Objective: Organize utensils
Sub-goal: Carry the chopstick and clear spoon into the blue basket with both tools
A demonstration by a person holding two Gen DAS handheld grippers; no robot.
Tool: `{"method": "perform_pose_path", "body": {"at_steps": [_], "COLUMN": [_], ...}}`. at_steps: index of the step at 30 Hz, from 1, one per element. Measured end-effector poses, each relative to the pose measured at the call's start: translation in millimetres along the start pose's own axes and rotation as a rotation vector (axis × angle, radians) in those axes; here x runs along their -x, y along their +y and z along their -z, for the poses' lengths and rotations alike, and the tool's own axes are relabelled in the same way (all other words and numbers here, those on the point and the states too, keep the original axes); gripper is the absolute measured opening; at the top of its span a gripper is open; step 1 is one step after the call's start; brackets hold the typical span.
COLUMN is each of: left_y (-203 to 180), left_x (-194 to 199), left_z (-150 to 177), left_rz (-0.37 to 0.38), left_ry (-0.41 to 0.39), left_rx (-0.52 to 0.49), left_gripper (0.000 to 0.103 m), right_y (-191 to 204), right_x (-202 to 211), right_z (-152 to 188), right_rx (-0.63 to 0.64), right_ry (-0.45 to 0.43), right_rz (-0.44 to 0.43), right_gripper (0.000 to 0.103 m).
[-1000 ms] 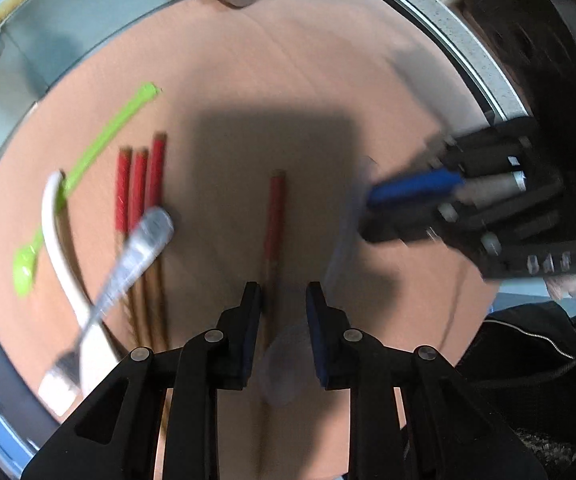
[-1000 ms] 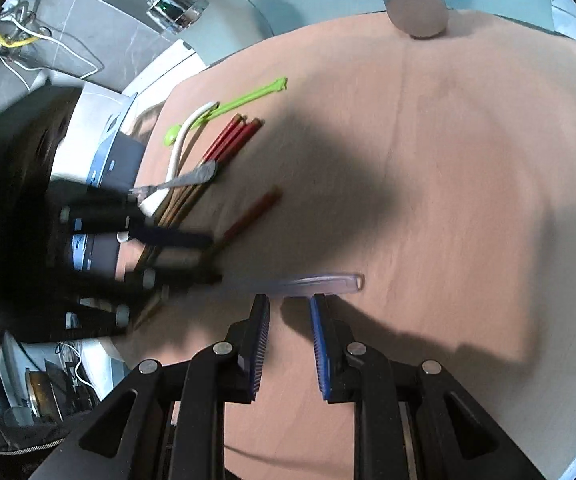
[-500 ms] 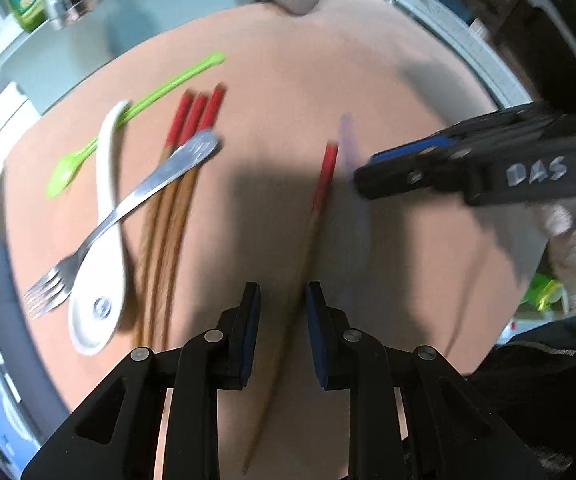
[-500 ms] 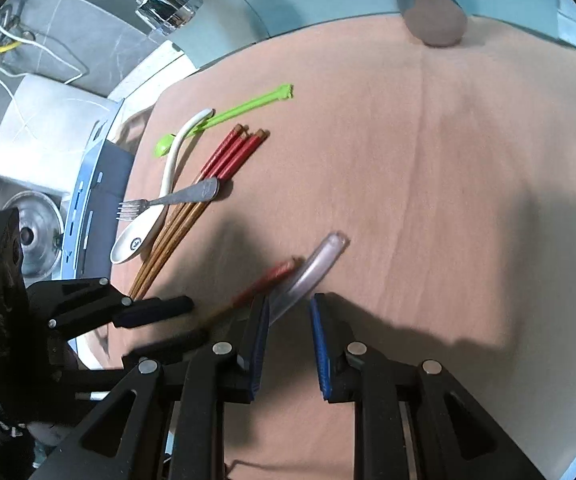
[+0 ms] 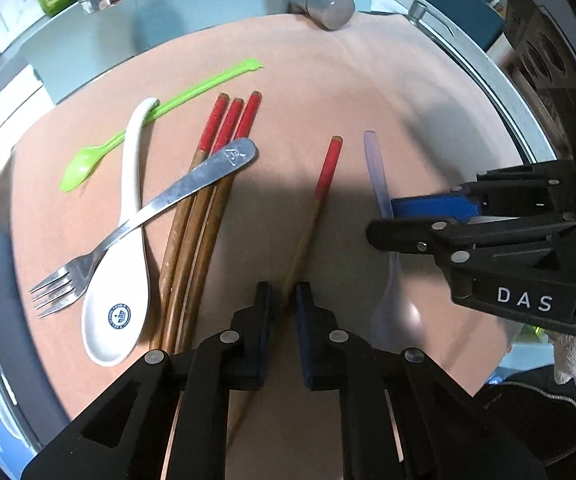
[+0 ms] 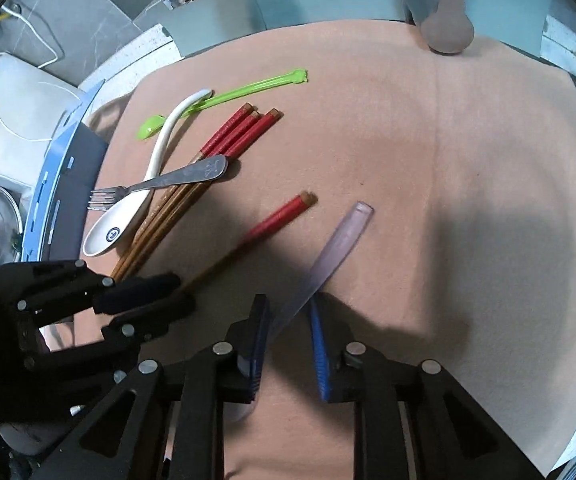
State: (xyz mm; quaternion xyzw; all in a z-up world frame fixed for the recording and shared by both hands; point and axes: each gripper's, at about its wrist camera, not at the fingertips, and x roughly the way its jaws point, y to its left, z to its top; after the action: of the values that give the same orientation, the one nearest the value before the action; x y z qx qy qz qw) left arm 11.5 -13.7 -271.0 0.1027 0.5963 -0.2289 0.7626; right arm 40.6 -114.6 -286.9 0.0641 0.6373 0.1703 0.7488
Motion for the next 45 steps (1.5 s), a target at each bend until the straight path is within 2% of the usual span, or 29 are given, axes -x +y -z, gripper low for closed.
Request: {"method": "perform_pose_path", "body": {"at_steps": [3, 8, 11, 20, 27, 35, 39, 45], "left_y": [-1.7, -9.1, -5.3, 11.1, 14.2, 56.5, 101.1, 170.8], "left_x": [-1.3, -9.3, -7.1, 5.7, 30.0, 78.3, 103.5, 124.3], "left_z": [-0.4, -18.7, -18.1, -17.2, -19.5, 1.7, 24.2, 67.0], "left_rz": [-0.007, -0.017, 0.0, 0.103, 0.101, 0.053, -0.001, -0.073], "left_ry": [-0.001, -0.019, -0.032, -0.087, -0.161, -0.262, -0.3, -0.316], "left_rx": [-0.001, -0.011, 0.024, 0.173, 0.202, 0.281, 0.367, 0.51], "left_gripper": [0.011, 0.011, 0.006, 0.006, 0.006, 0.006, 0.006, 0.006], "right_y": [-4.4, -3.5, -17.3, -52.9, -35.7, 33.1, 84.6, 169.1], "right_x": [1.2, 0.5, 3.2, 13.0, 45.2, 66.7, 58.4, 35.5], "right_z": [-1.5, -4.2, -3.7, 4.8, -11.5, -49.2, -65.2, -81.1], "right_rx": [-0.014, -0.022, -0.08, -0.241, -0.202, -0.062, 0.008, 0.114], "right_ry": [0.006, 0.004, 0.0, -0.035, -0.11, -0.149, -0.134, -0.098], "right_rz": [-0.001, 0.001, -0.048, -0.19, -0.231, -0.296, -0.341, -0.395], "right_gripper": [0.013, 0.012, 0.006, 0.006, 0.006, 0.006, 0.006, 0.006]}}
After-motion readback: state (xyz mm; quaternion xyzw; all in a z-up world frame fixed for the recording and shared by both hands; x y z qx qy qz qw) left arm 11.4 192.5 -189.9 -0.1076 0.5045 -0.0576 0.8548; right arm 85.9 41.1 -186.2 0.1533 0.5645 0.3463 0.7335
